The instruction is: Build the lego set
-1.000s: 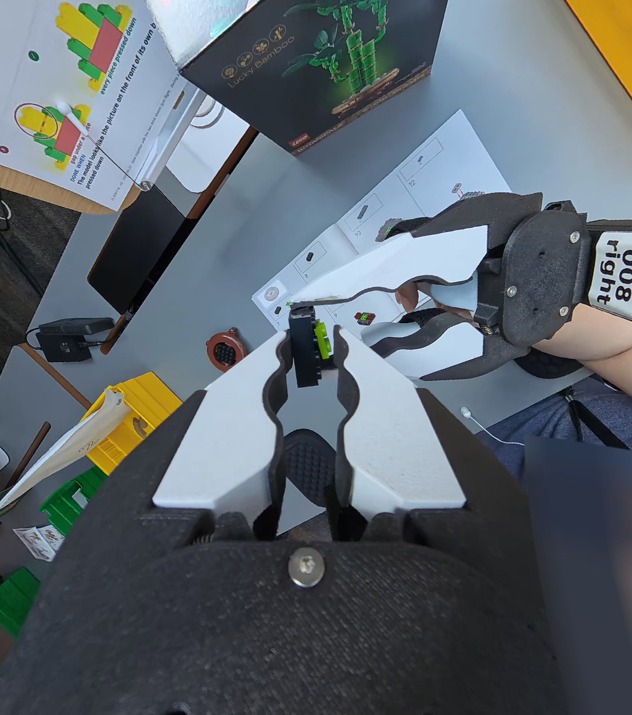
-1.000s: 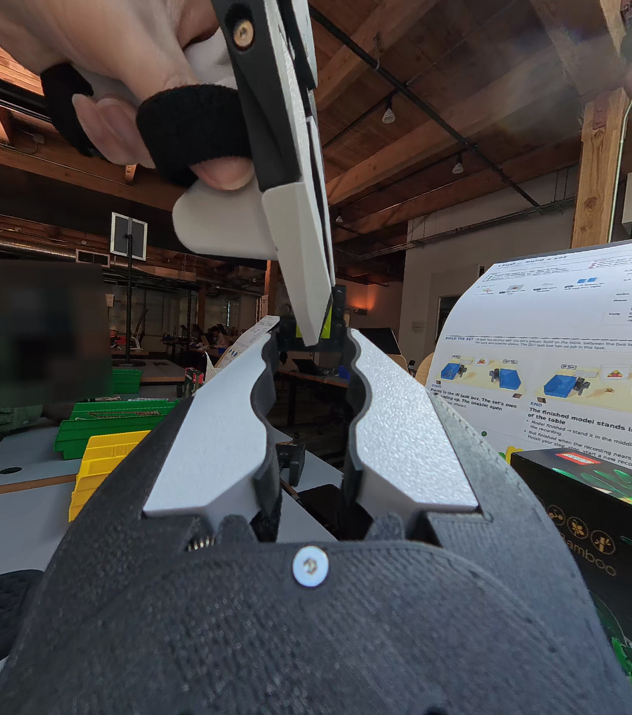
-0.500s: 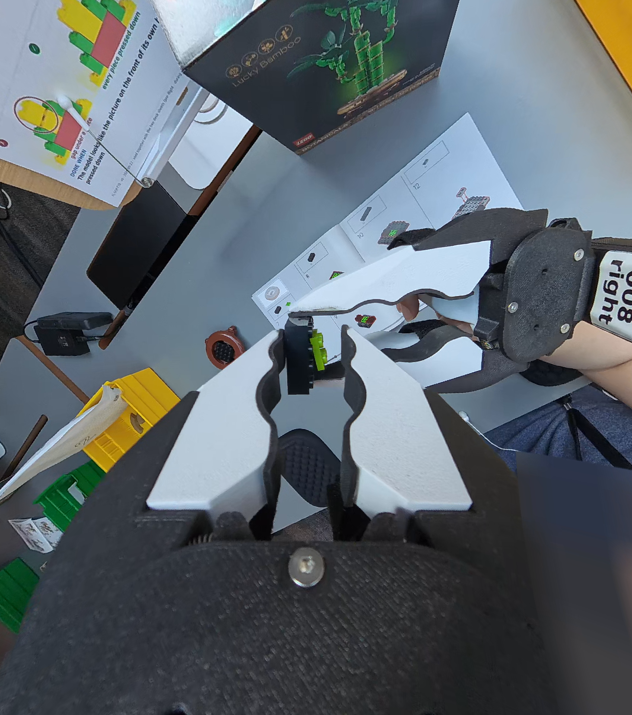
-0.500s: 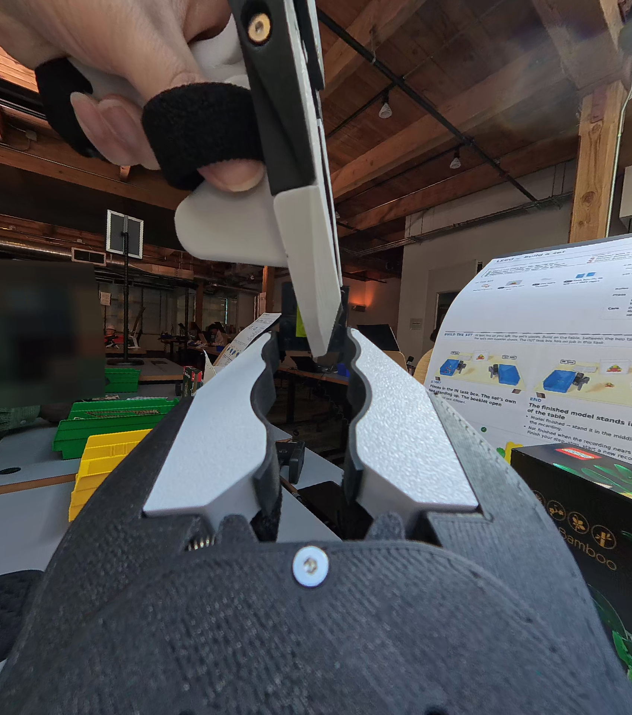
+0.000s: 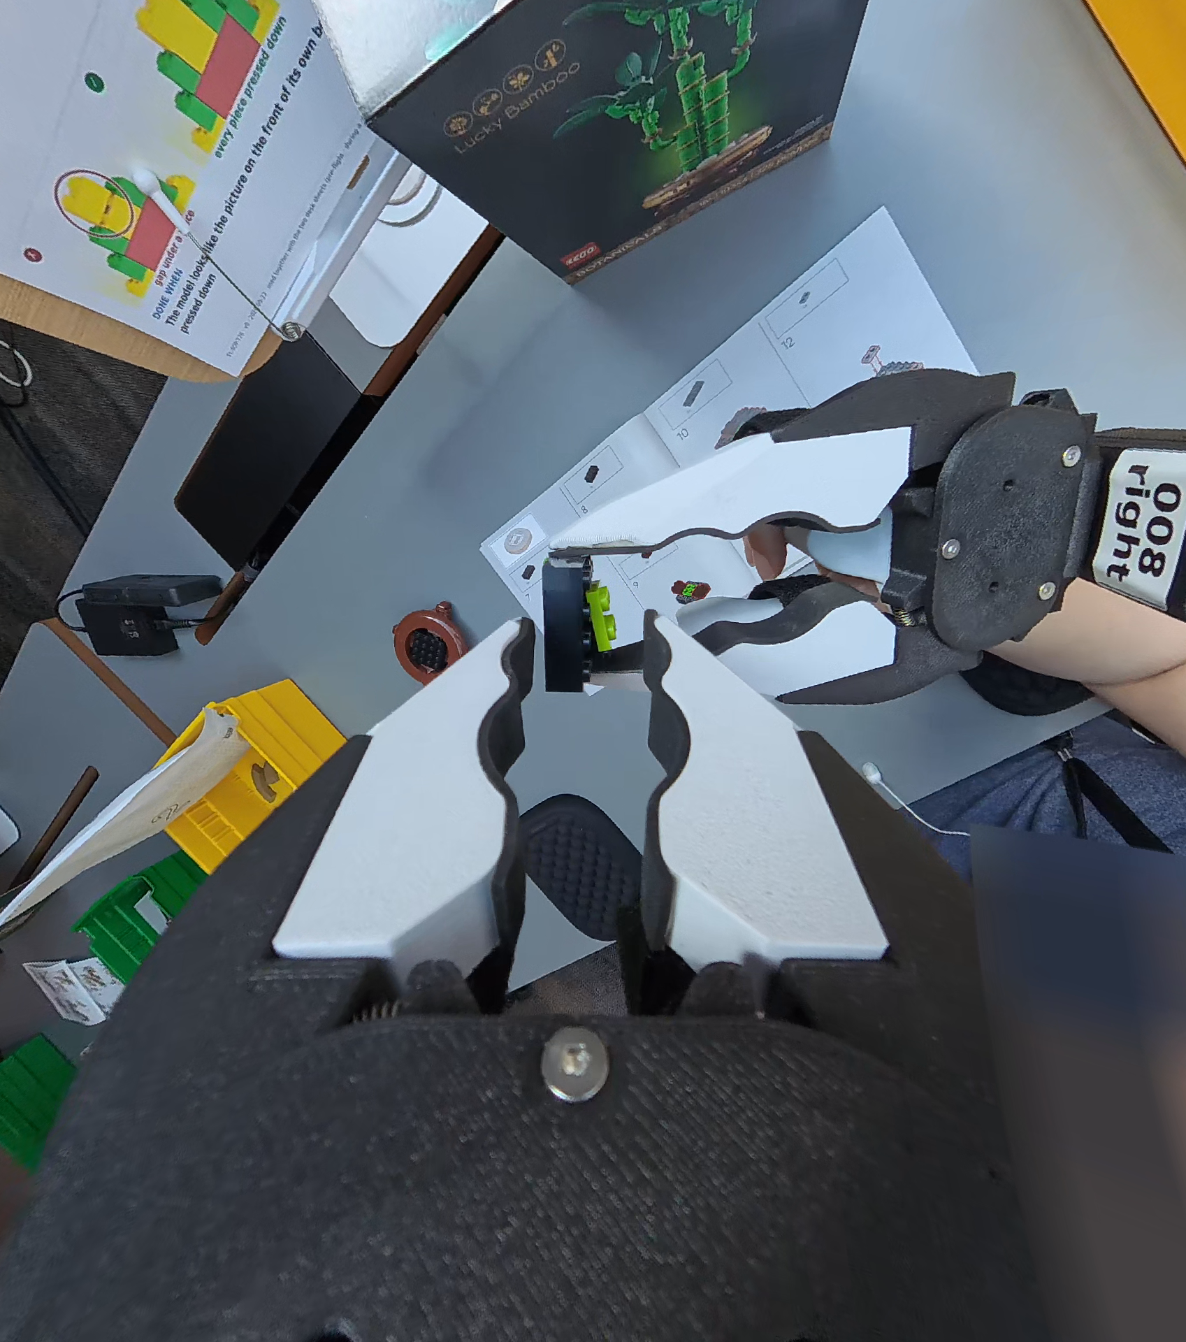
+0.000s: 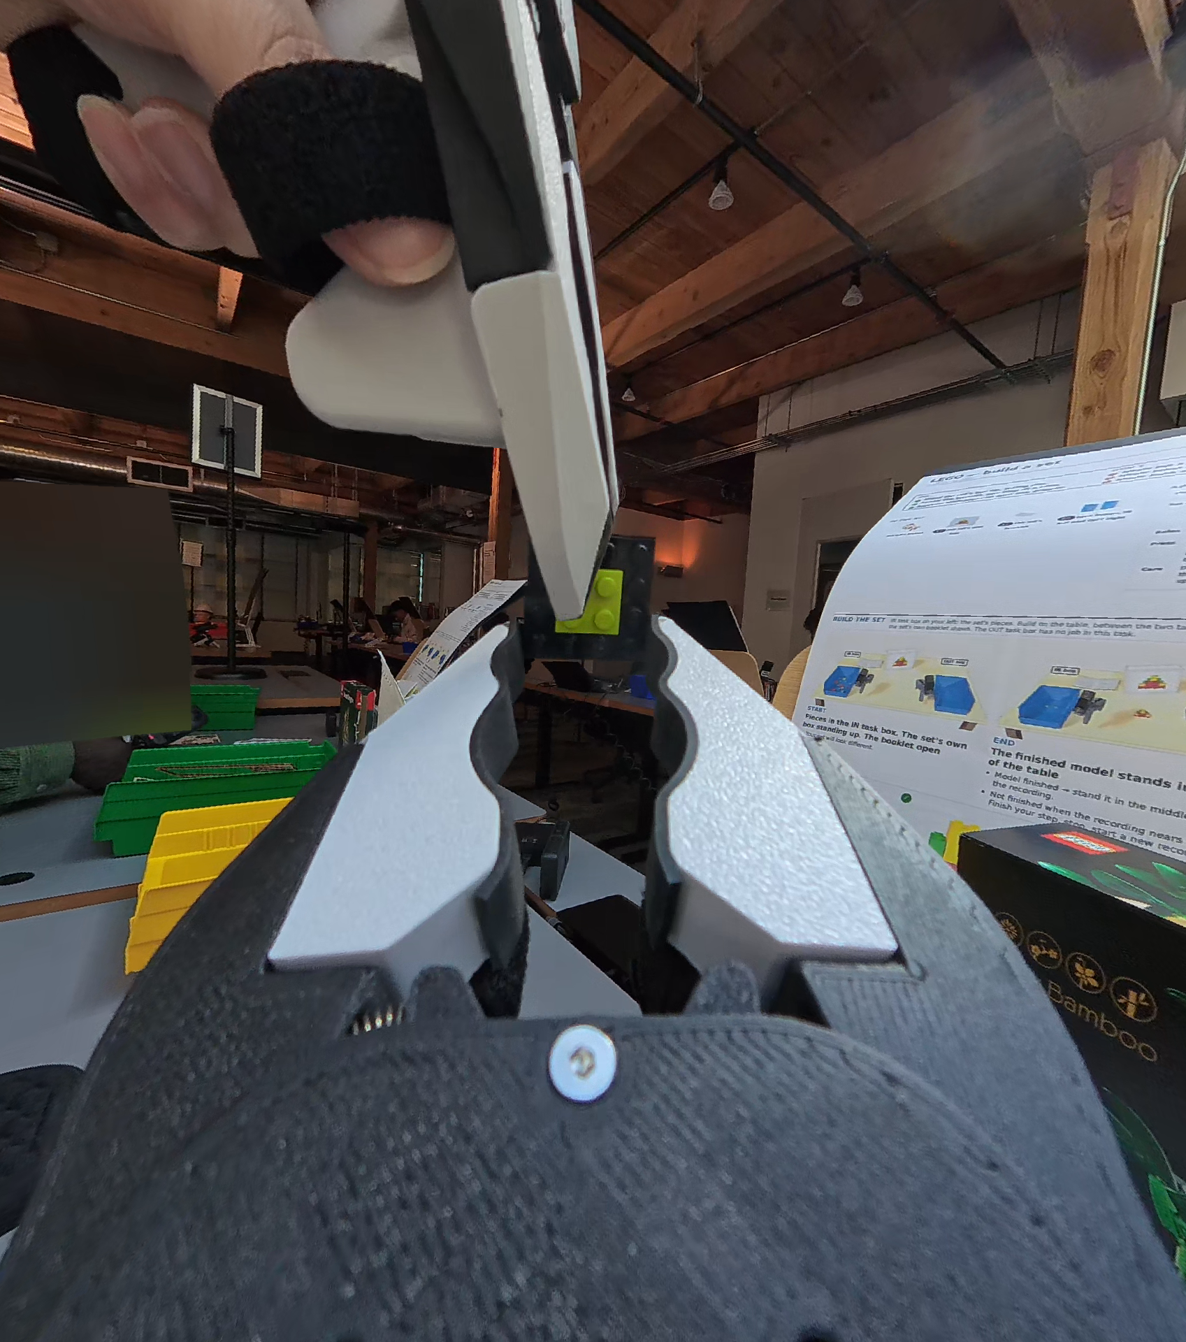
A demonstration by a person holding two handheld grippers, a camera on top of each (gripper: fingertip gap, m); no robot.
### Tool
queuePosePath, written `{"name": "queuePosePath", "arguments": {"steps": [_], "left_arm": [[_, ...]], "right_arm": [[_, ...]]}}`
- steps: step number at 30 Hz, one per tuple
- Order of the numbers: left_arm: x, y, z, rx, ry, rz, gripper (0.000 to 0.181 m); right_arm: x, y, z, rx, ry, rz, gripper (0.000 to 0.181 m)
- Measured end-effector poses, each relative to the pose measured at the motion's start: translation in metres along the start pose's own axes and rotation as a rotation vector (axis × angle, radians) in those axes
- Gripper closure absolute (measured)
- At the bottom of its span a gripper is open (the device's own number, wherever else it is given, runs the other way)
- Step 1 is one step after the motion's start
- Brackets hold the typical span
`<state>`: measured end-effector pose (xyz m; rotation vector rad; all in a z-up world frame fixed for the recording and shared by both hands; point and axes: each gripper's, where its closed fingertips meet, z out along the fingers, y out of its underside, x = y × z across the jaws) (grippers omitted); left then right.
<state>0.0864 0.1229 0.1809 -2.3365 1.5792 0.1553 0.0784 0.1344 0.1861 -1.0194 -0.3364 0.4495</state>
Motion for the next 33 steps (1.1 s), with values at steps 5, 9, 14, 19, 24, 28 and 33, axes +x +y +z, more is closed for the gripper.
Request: {"name": "queuePosePath", "arguments": {"steps": [5, 9, 14, 19, 24, 28, 33], "left_arm": [[0.000, 0.003, 0.006, -0.013, 0.008, -0.004, 0.161], [-0.002, 0.003, 0.008, -0.021, -0.003, 0.003, 0.164], [-0.003, 0.002, 0.010, -0.016, 0.004, -0.020, 0.166], [-0.003, -0.001, 0.013, 0.002, 0.023, -0.049, 0.167], [-0.002, -0.005, 0.014, 0.028, 0.006, -0.018, 0.167], [0.000, -0.007, 0.013, 0.040, 0.009, 0.009, 0.167], [0.000, -0.005, 0.010, 0.028, 0.015, 0.073, 0.166]], "right_arm": [[0.000, 0.000, 0.000, 0.001, -0.003, 0.005, 0.149], [0.000, 0.002, 0.001, -0.005, 0.000, 0.005, 0.149], [0.003, 0.004, 0.001, -0.014, 0.034, -0.002, 0.149], [0.008, 0.005, 0.000, -0.021, 0.119, -0.037, 0.149], [0.013, 0.006, -0.002, -0.022, 0.139, -0.024, 0.149], [0.014, 0.003, -0.003, -0.015, 0.137, -0.021, 0.149], [0.009, 0.000, -0.002, -0.009, 0.111, -0.017, 0.149]]}}
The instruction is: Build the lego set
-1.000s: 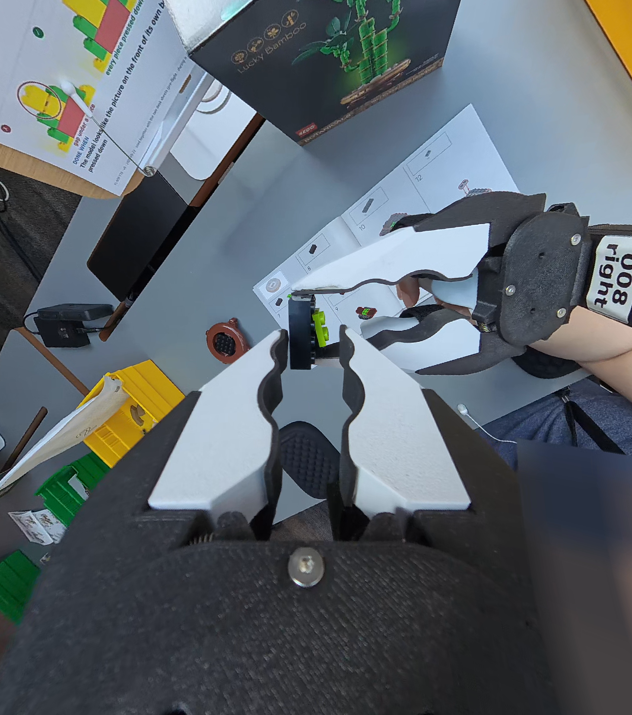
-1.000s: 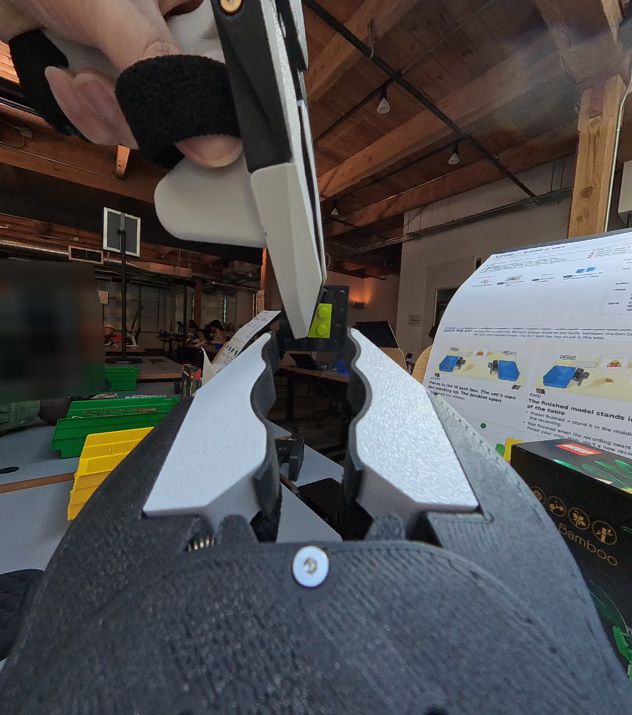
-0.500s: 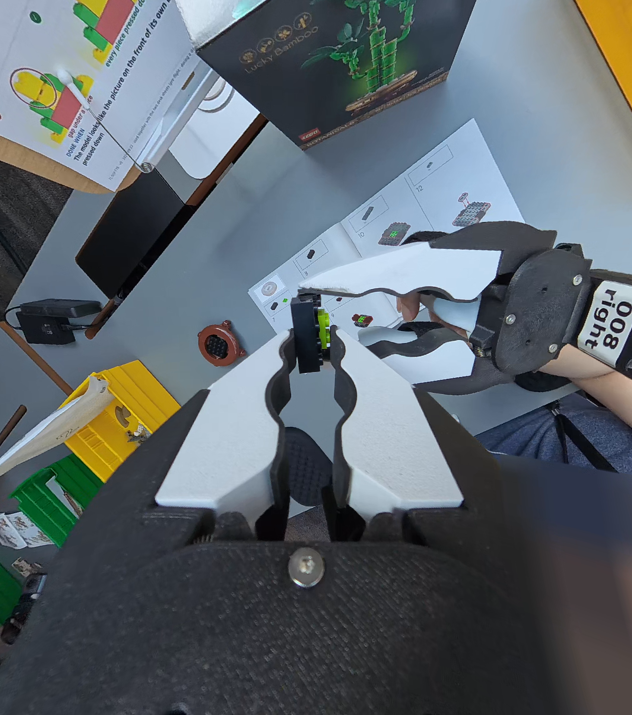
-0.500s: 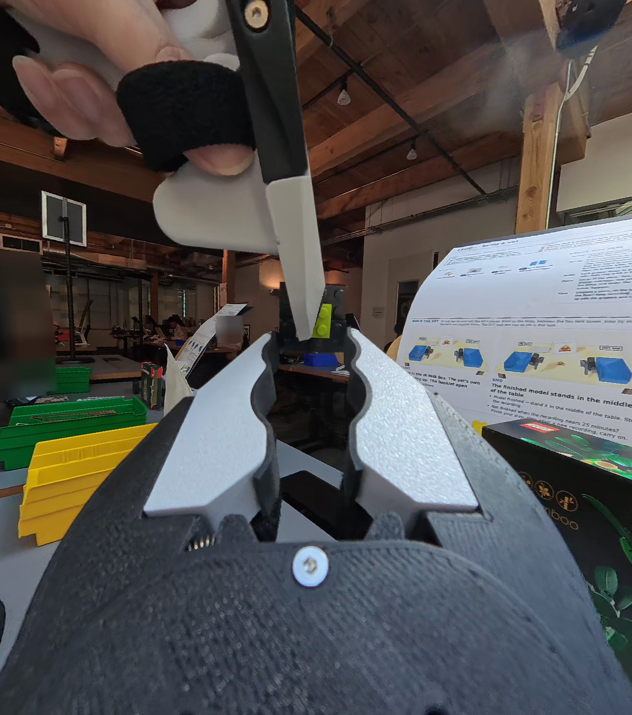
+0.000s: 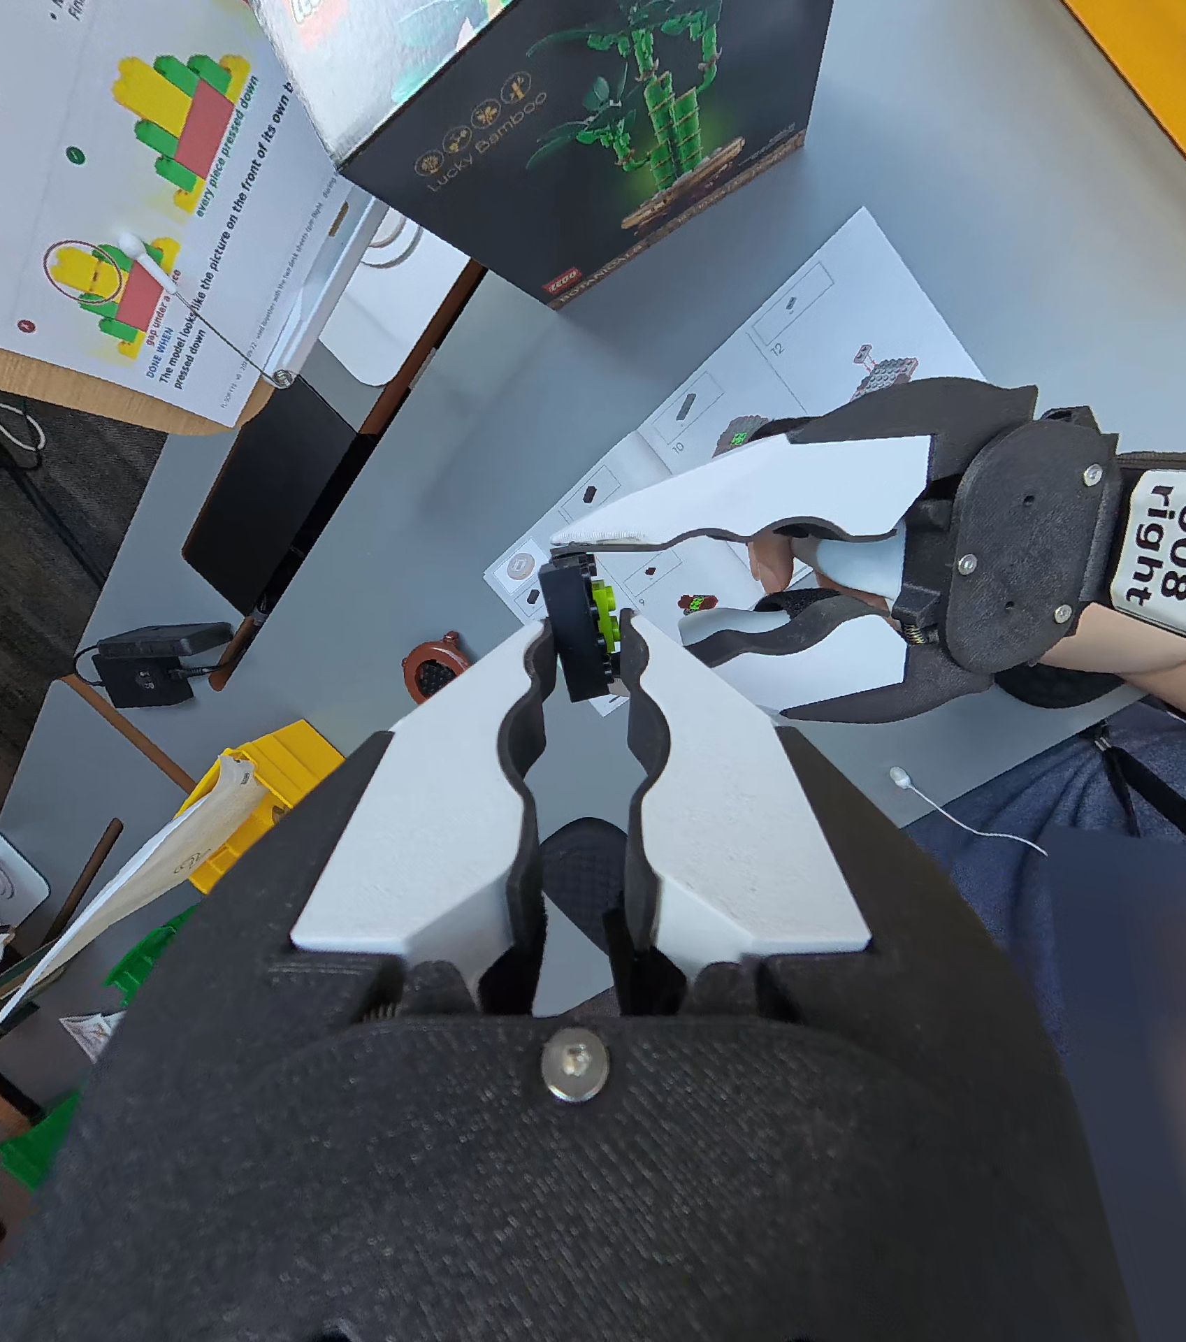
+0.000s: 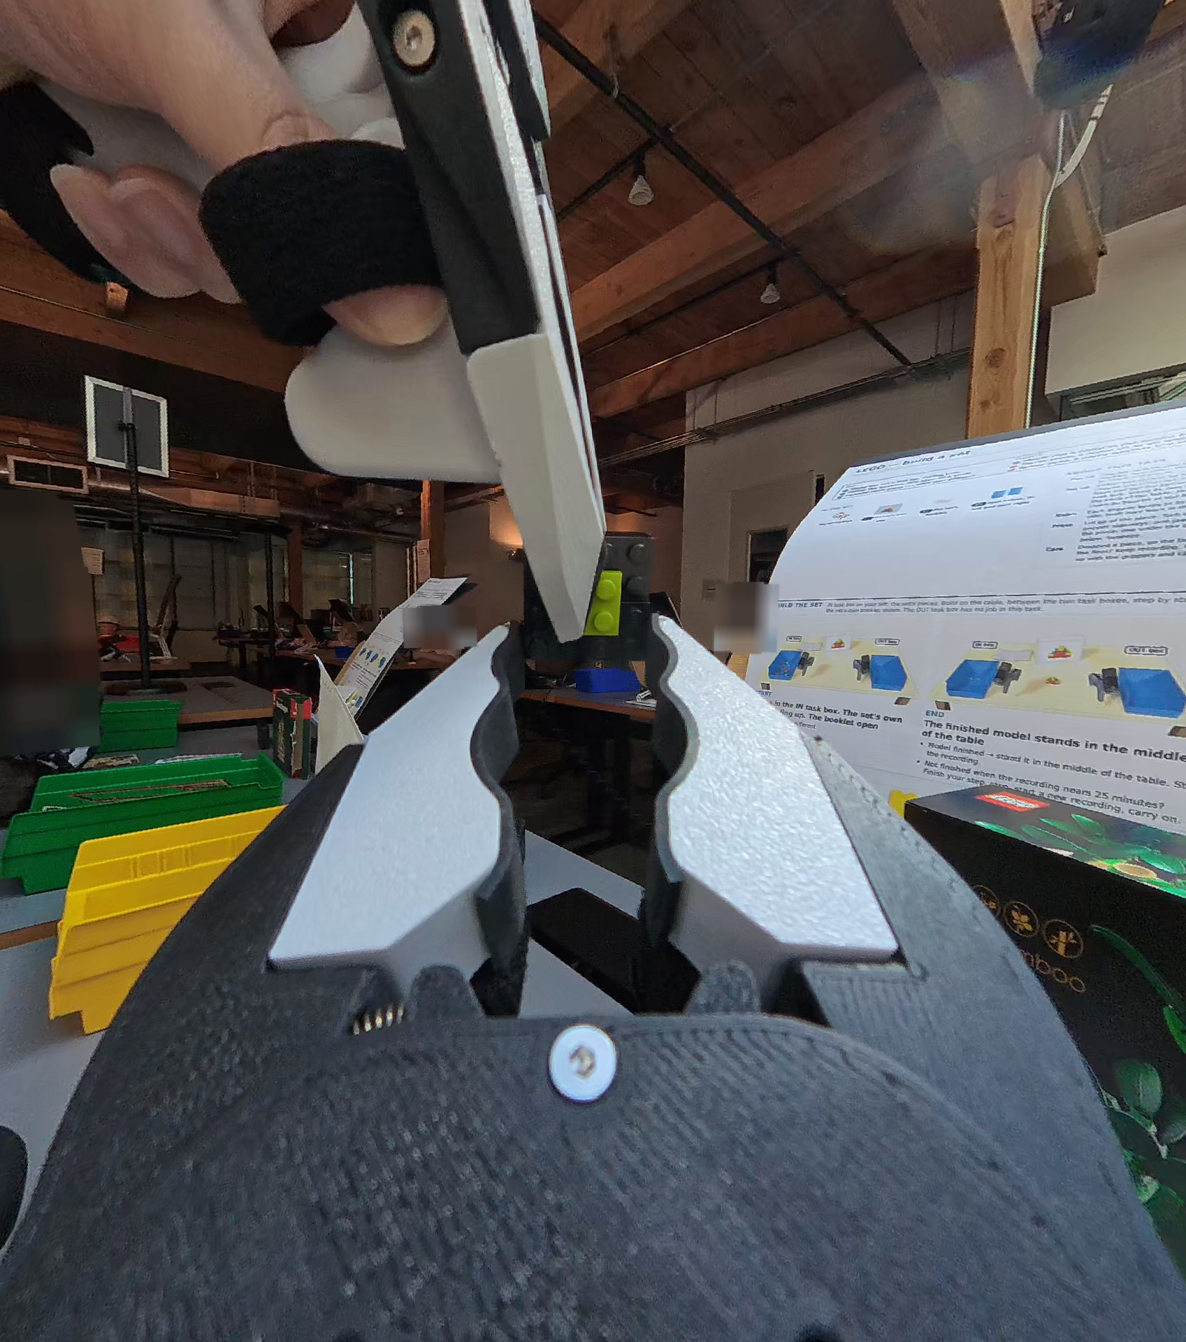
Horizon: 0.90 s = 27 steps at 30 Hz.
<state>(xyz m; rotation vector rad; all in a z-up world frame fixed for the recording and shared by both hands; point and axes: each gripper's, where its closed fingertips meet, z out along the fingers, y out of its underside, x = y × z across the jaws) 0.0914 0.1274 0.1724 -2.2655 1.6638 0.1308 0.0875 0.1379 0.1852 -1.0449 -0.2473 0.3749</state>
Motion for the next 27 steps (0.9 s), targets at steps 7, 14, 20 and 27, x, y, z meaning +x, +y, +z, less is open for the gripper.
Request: {"name": "queuePosePath", "arguments": {"steps": [7, 14, 20, 27], "left_arm": [[-0.0023, 0.0046, 0.0024, -0.006, -0.010, 0.029, 0.165], [-0.0016, 0.0025, 0.0033, 0.024, 0.001, 0.039, 0.167], [-0.0020, 0.0062, 0.0035, 0.020, 0.018, 0.064, 0.167], [-0.0022, 0.0084, 0.0015, 0.069, -0.021, 0.180, 0.165]], "right_arm": [[-0.0029, 0.0020, 0.0018, -0.021, -0.016, 0.001, 0.149], [-0.0002, 0.0027, 0.0015, -0.039, 0.019, -0.026, 0.149], [-0.0040, 0.0035, 0.0024, -0.040, 0.012, -0.039, 0.149], [-0.0057, 0.0015, 0.0019, -0.064, 0.034, -0.125, 0.149]]}}
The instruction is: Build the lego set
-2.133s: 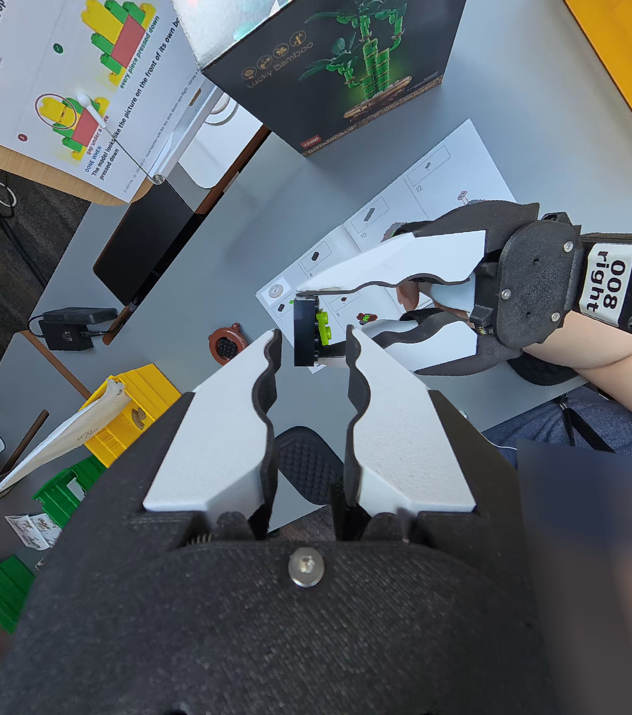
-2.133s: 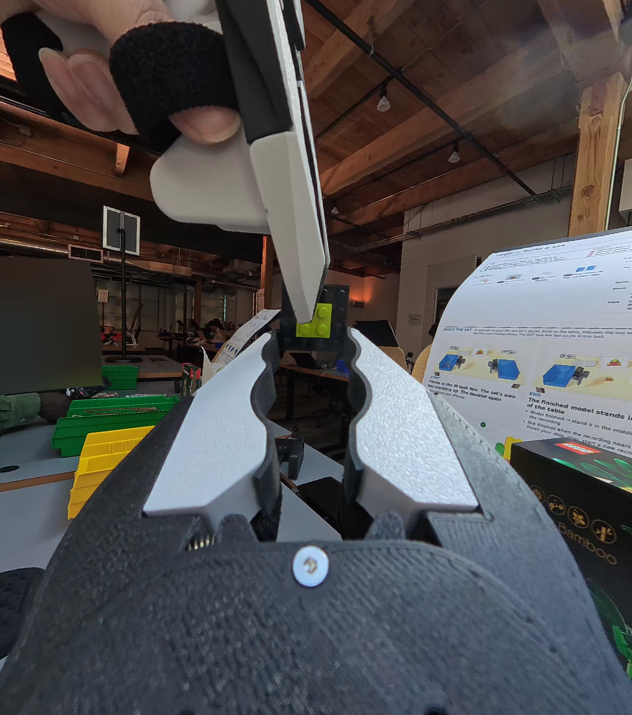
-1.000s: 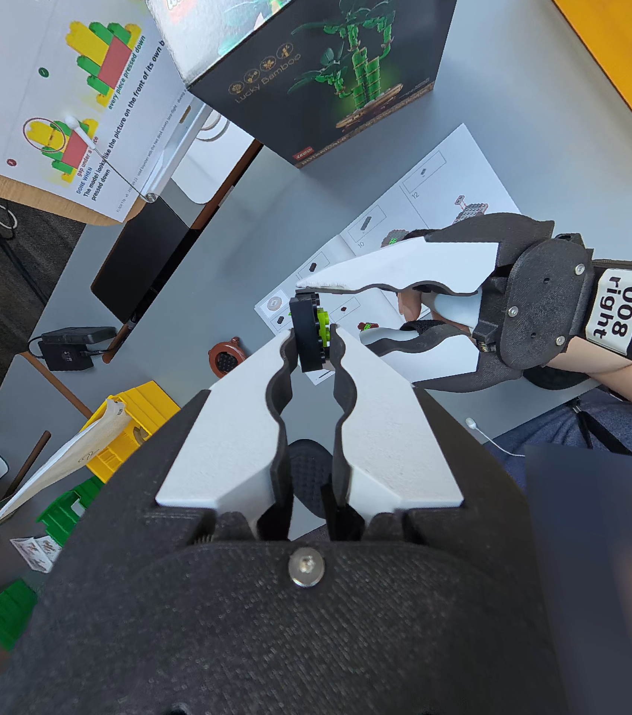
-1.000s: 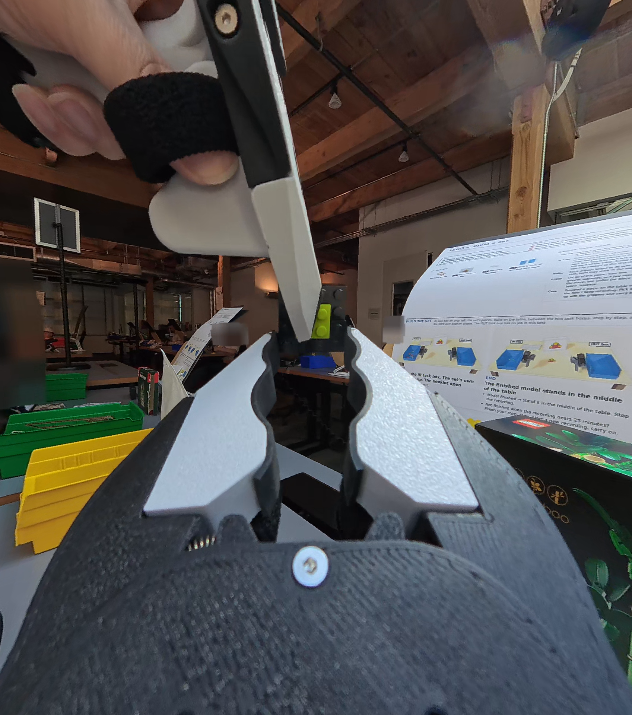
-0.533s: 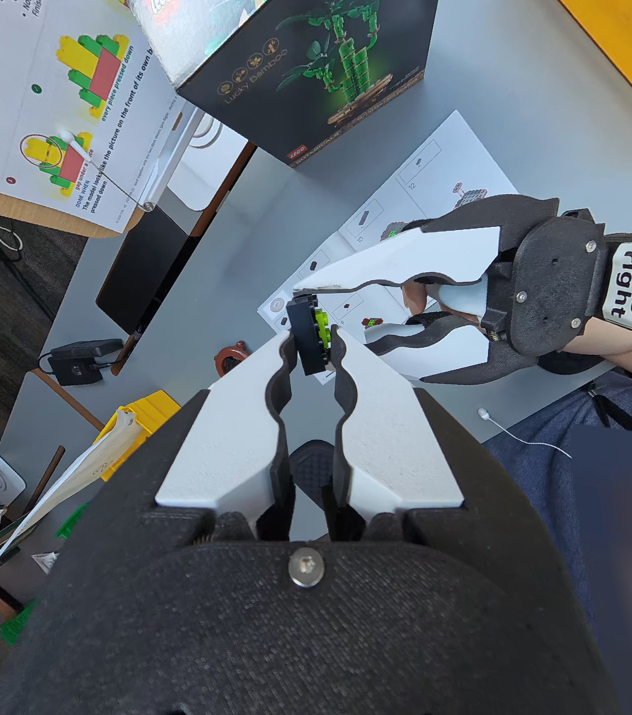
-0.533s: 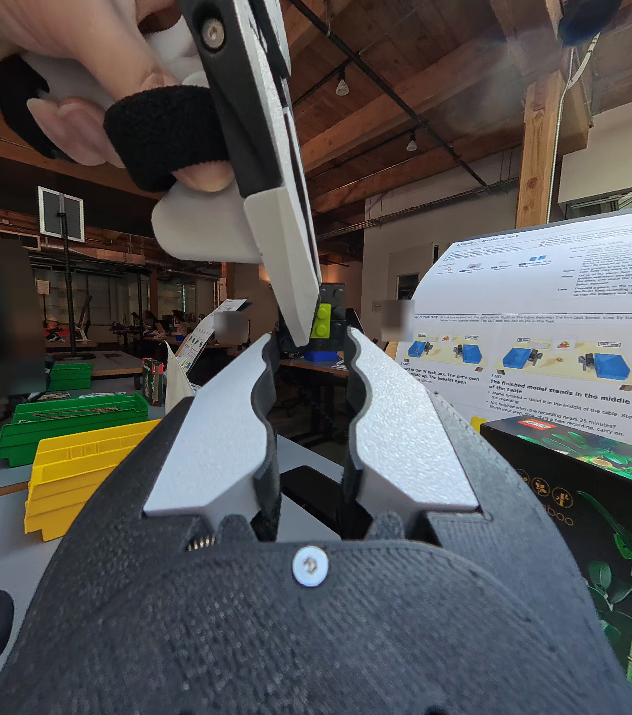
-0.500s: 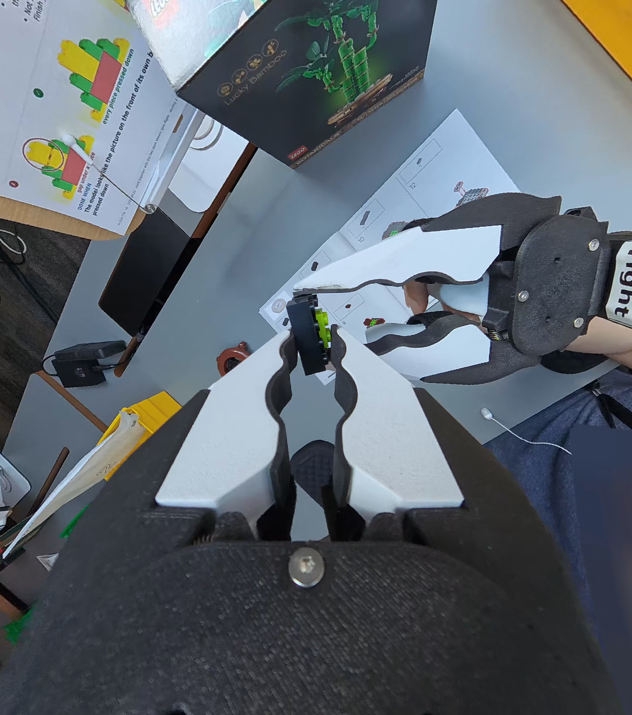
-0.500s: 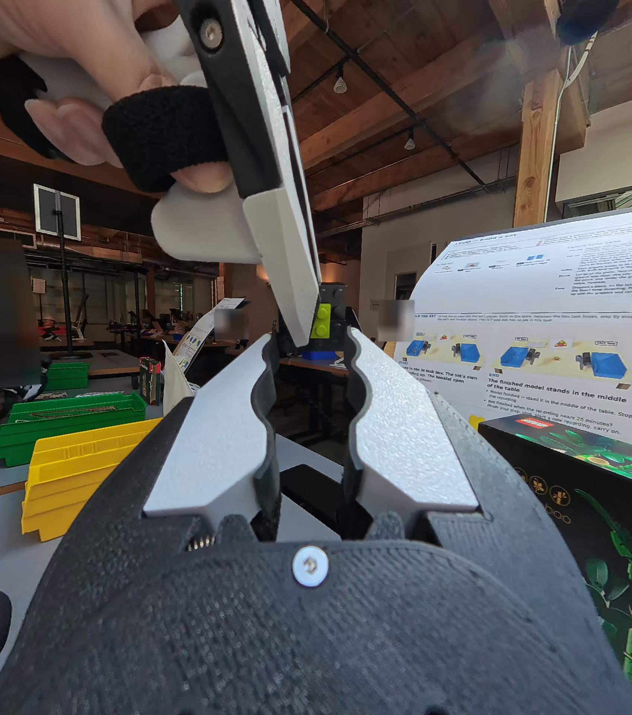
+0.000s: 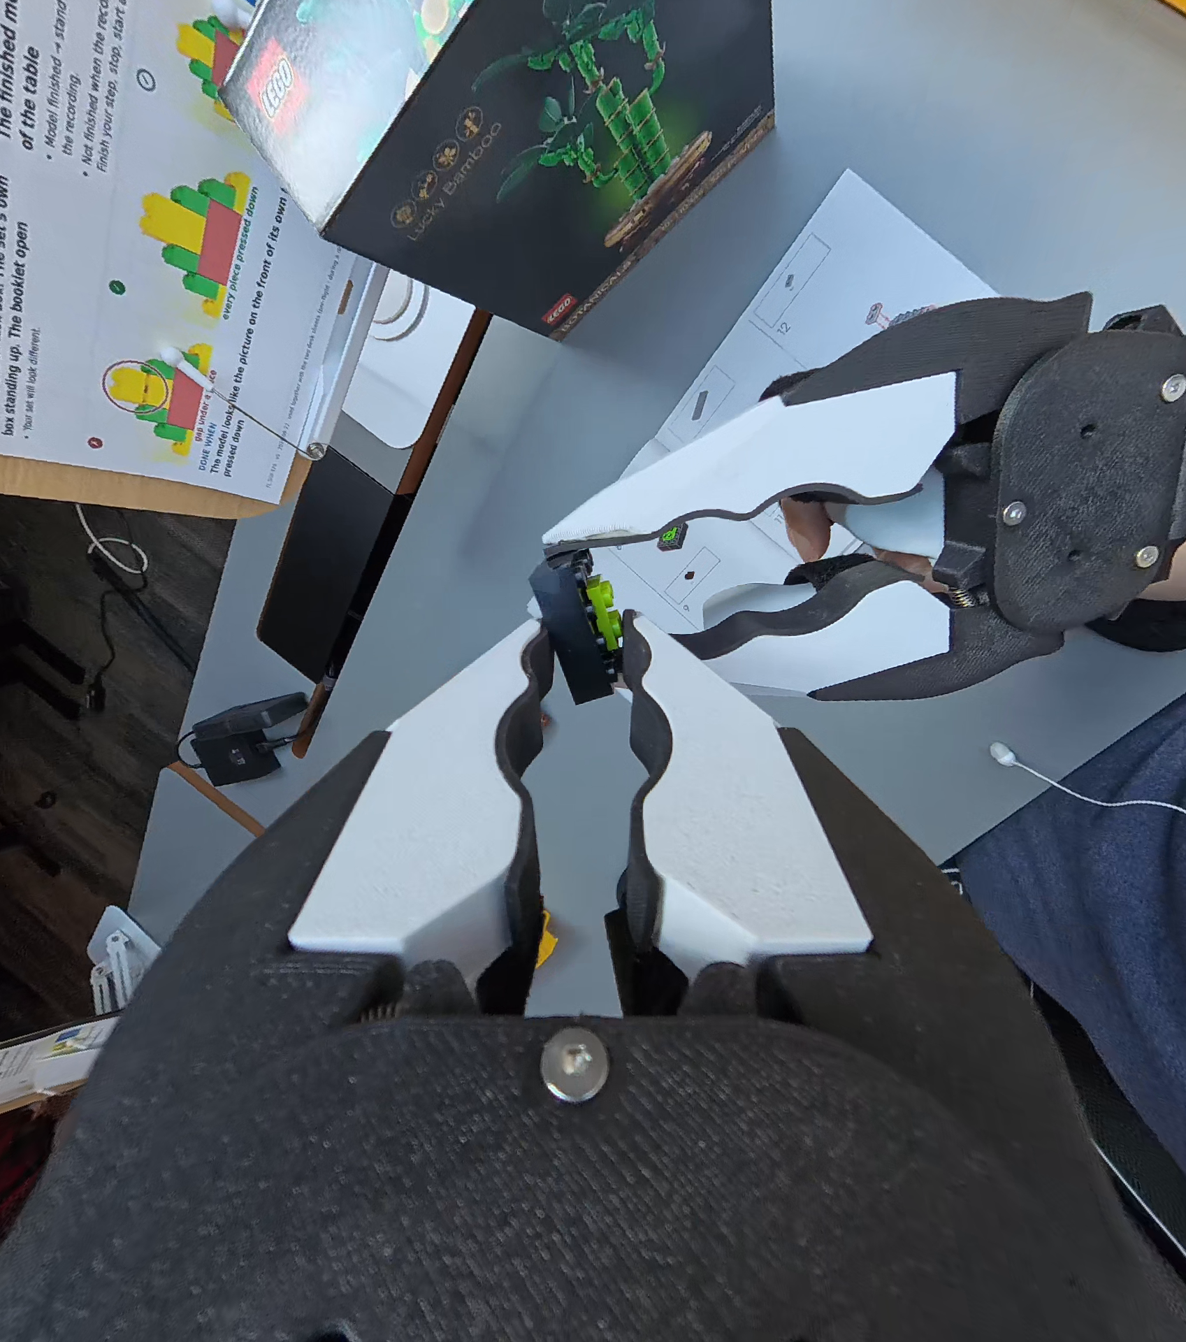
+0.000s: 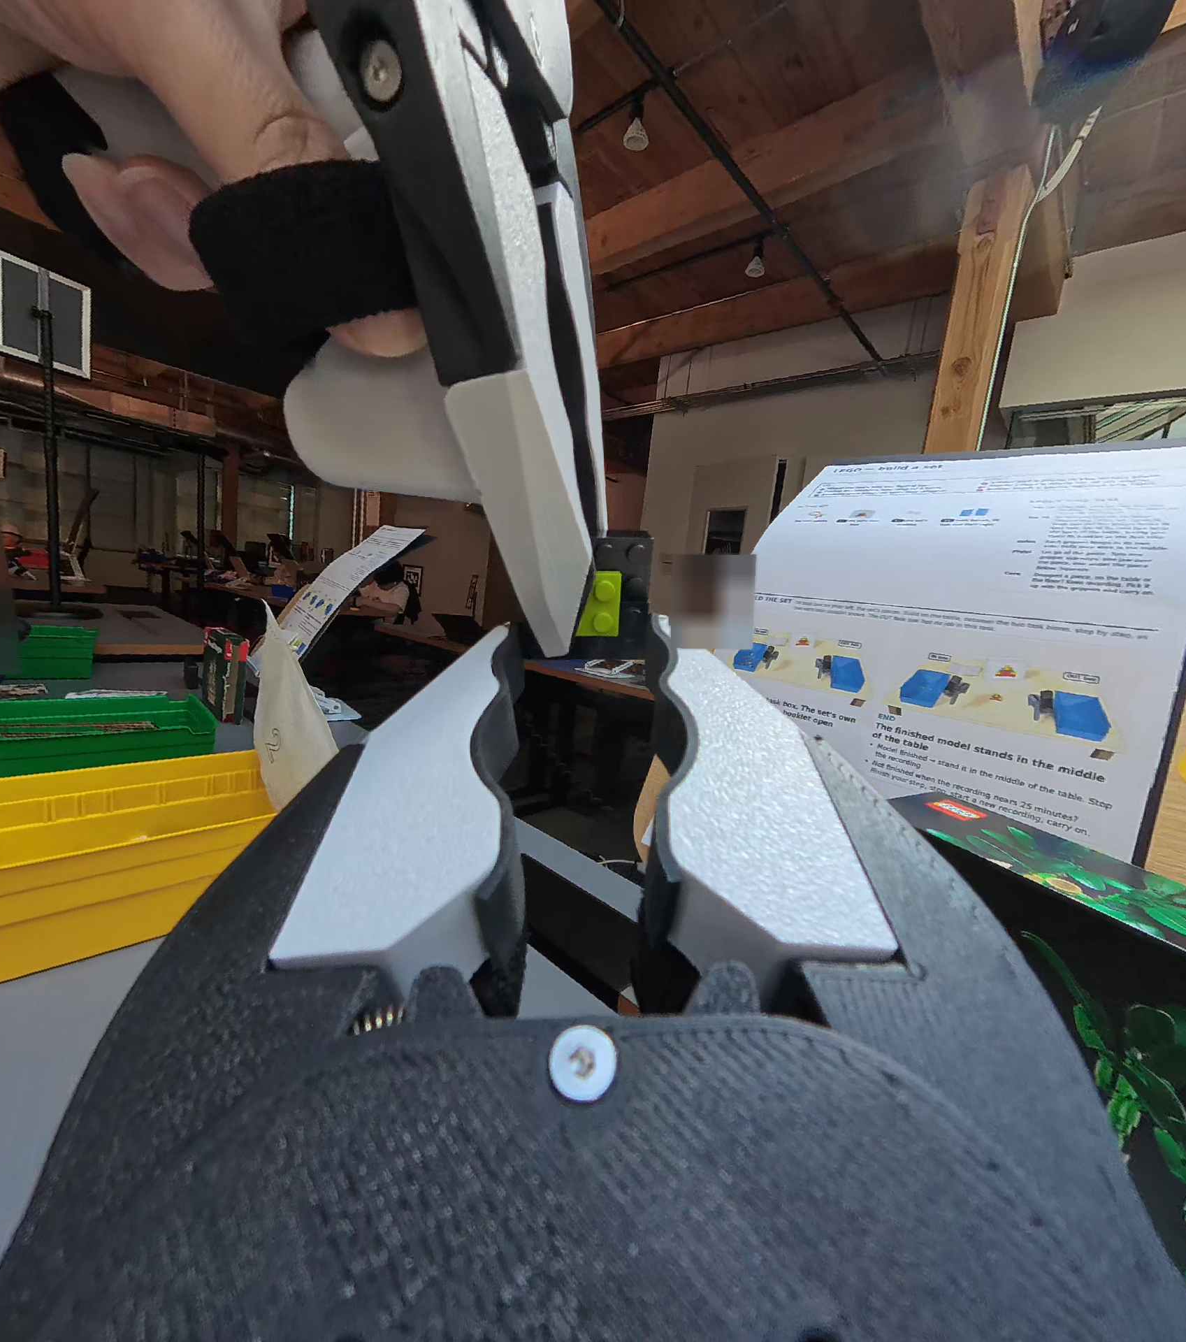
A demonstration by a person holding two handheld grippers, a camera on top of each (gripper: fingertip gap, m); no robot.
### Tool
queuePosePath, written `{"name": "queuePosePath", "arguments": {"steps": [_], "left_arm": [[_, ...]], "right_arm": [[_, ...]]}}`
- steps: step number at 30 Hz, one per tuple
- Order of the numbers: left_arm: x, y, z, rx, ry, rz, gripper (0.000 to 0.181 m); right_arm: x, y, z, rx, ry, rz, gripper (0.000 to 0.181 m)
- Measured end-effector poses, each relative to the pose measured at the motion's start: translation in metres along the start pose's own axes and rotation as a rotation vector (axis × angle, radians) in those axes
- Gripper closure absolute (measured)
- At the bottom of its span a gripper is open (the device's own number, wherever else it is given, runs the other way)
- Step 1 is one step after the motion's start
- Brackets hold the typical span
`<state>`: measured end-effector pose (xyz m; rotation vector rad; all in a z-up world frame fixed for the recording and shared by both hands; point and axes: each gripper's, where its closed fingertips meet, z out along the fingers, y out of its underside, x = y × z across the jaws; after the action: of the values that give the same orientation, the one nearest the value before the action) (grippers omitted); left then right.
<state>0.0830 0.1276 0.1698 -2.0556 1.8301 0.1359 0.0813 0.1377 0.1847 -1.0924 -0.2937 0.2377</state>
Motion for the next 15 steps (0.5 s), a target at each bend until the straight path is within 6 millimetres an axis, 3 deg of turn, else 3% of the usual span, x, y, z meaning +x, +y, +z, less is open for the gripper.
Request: {"name": "queuePosePath", "arguments": {"steps": [5, 15], "left_arm": [[0.0031, 0.0029, 0.0029, 0.036, 0.086, -0.055, 0.166], [0.0034, 0.0026, 0.0038, 0.098, 0.076, -0.007, 0.168]], "right_arm": [[-0.0013, -0.0004, -0.0003, -0.015, 0.015, -0.063, 0.149], [-0.0016, -0.0005, -0.0010, -0.014, 0.052, -0.139, 0.148]]}}
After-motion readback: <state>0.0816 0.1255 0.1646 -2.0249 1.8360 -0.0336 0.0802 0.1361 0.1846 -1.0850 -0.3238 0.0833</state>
